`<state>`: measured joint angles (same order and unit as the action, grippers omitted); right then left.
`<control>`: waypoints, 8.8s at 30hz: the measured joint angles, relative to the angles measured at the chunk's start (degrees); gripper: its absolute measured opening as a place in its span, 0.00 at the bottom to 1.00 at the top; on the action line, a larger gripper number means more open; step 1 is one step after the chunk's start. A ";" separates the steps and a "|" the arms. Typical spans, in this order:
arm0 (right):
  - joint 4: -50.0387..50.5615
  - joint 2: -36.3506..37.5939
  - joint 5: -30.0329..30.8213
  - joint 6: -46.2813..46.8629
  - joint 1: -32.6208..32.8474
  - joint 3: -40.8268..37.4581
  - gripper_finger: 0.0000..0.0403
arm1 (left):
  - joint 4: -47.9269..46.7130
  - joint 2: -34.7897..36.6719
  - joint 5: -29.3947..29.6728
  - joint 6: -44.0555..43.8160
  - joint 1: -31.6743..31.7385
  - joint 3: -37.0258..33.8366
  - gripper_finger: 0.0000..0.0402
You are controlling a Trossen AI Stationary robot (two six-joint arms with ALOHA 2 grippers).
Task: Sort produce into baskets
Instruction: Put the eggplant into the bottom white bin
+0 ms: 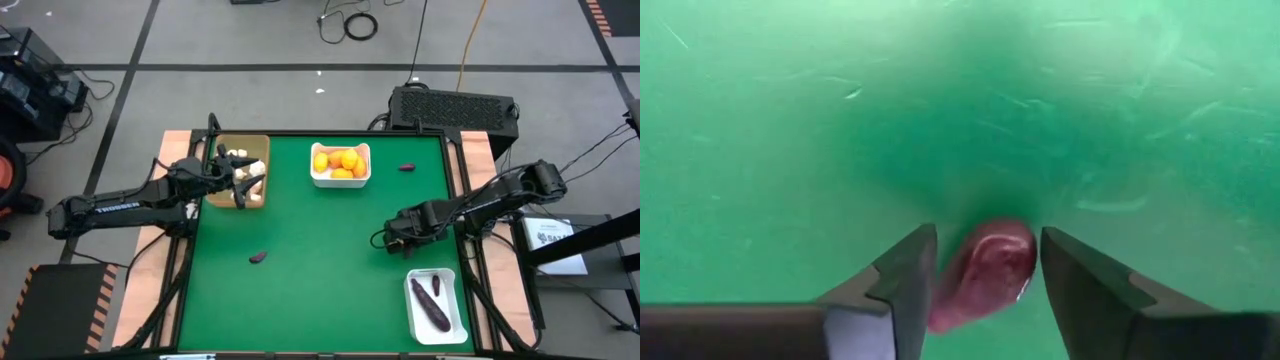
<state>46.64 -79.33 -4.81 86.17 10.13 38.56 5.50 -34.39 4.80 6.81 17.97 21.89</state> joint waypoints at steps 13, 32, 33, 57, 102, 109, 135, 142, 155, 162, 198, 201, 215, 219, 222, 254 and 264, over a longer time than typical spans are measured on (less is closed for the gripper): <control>-3.08 0.04 0.28 -1.43 -0.06 -2.06 0.22 | 0.00 -0.02 0.00 0.02 -0.02 0.00 0.60; 4.05 0.02 0.83 -8.98 3.53 24.48 0.18 | 0.00 -0.02 0.00 -0.04 0.00 0.00 0.60; 5.55 0.02 1.19 -8.76 4.36 26.08 0.18 | 0.00 -0.02 0.00 -0.04 0.00 0.00 0.60; 23.86 -1.85 1.66 21.30 31.93 32.21 0.19 | -0.09 -0.01 0.00 -0.52 -0.01 0.00 0.60; 10.48 -5.34 29.32 -13.07 26.33 32.14 0.39 | -0.47 -0.02 0.00 -0.42 0.00 0.01 0.60; -17.37 -14.43 38.10 -53.56 19.81 32.14 0.39 | -0.46 -0.02 0.00 -0.02 0.00 0.02 0.60; -62.80 -60.28 3.89 -89.86 -3.26 60.40 0.53 | -0.44 -0.02 0.00 1.64 0.00 0.02 0.60; -58.40 -67.19 -5.34 -90.40 -3.66 70.76 0.62 | -0.31 -0.02 0.00 2.95 0.00 0.02 0.60; -55.97 -71.32 -5.58 -85.99 -5.37 73.28 0.61 | -0.37 -0.01 0.00 2.93 0.00 0.02 0.60; -54.39 -71.30 -4.73 -84.72 -5.57 73.32 0.43 | -0.41 0.00 0.00 2.94 0.00 0.02 0.60; 28.58 -40.98 3.18 -66.48 10.31 72.64 0.14 | -0.52 0.00 0.00 2.95 0.00 0.02 0.60; 37.37 -40.72 5.60 -59.07 13.38 70.97 0.14 | -0.71 0.00 -0.01 2.69 -0.01 0.02 0.60; 42.12 -21.18 7.34 -9.86 32.93 48.71 0.14 | -0.90 0.00 0.00 2.60 -0.02 0.02 0.60; 41.88 -17.79 7.51 3.72 35.61 43.76 0.16 | -0.90 0.00 0.00 2.51 -0.01 0.02 0.60; 39.85 -17.34 6.85 5.13 36.68 41.80 0.21 | -0.90 0.00 0.00 2.51 -0.01 0.02 0.60; 16.34 8.10 19.81 -41.17 -8.81 17.30 0.45 | 0.46 0.00 -0.27 1.07 -0.01 0.02 0.60; 9.69 2.52 15.33 -71.82 -38.74 16.08 0.45 | 1.00 -0.02 -0.41 3.92 -0.02 0.02 0.60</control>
<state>56.33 -76.81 10.51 14.35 -28.62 54.63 6.50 -34.41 4.39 10.73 17.96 21.91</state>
